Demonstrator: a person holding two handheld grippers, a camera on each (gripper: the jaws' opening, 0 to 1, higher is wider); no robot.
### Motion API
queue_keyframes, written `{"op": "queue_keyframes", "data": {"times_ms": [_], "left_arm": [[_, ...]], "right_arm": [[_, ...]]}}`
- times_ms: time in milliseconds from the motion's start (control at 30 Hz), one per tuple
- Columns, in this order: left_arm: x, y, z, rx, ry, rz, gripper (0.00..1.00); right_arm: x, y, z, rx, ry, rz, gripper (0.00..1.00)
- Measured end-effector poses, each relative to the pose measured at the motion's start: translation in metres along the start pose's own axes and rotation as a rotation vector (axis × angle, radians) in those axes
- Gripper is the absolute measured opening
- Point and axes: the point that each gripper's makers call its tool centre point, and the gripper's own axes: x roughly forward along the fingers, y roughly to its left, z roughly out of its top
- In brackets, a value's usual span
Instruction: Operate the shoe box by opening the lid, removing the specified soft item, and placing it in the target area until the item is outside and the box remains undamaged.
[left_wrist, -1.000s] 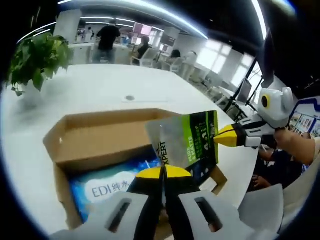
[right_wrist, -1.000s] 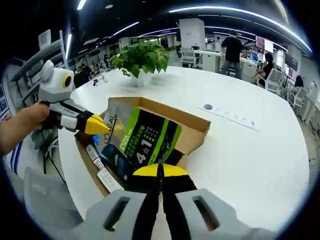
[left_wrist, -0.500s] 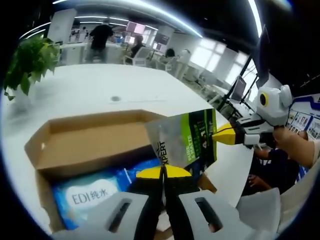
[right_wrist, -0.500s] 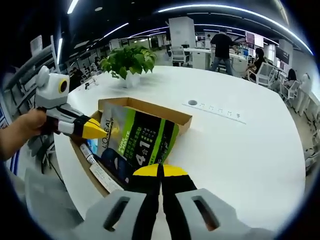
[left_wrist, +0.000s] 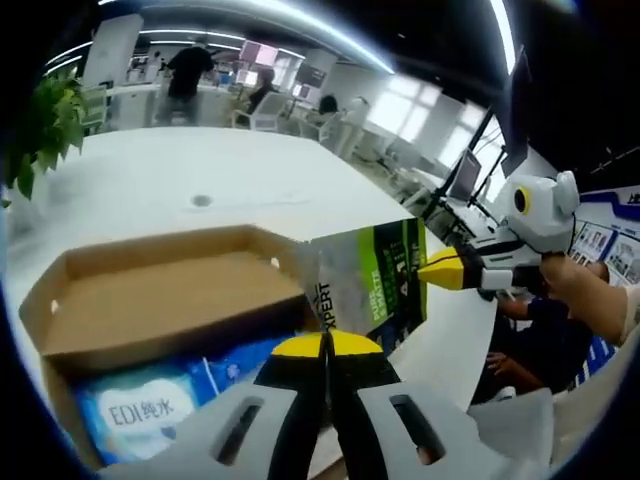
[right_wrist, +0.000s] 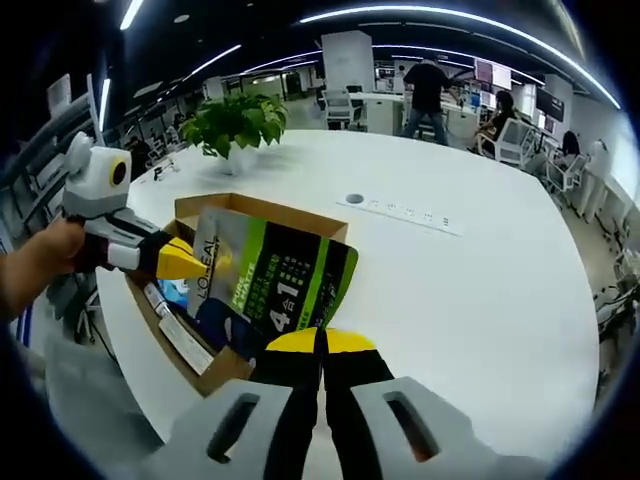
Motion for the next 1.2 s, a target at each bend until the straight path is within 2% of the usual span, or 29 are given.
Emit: {"op": "queue_keyframes", "data": {"times_ms": [400, 867, 1067, 1200], "left_arm": [[0.028, -0.012, 0.008, -0.003, 0.011, -0.034, 0.0], [0.059, -0.034, 0.005, 0.018, 0.055, -0.074, 0.0], [0.073, -0.034, 0.001, 0.033, 0.081, -0.076, 0.0], [0.081, -0.035, -0.003, 0.071, 0.111, -0.071, 0.0]], "right_arm": [[-0.005, -0.032, -0.011, 0.017, 0.024, -0.052, 0.0], [-0.011, -0.064, -0.024, 0.05, 0.049, -0.101, 0.0], [-0.007, -0.074, -0.033, 0.057, 0.066, -0.116, 0.0], [-0.002, -0.08, -0.041, 0.063, 0.081, -0.124, 0.0]]}}
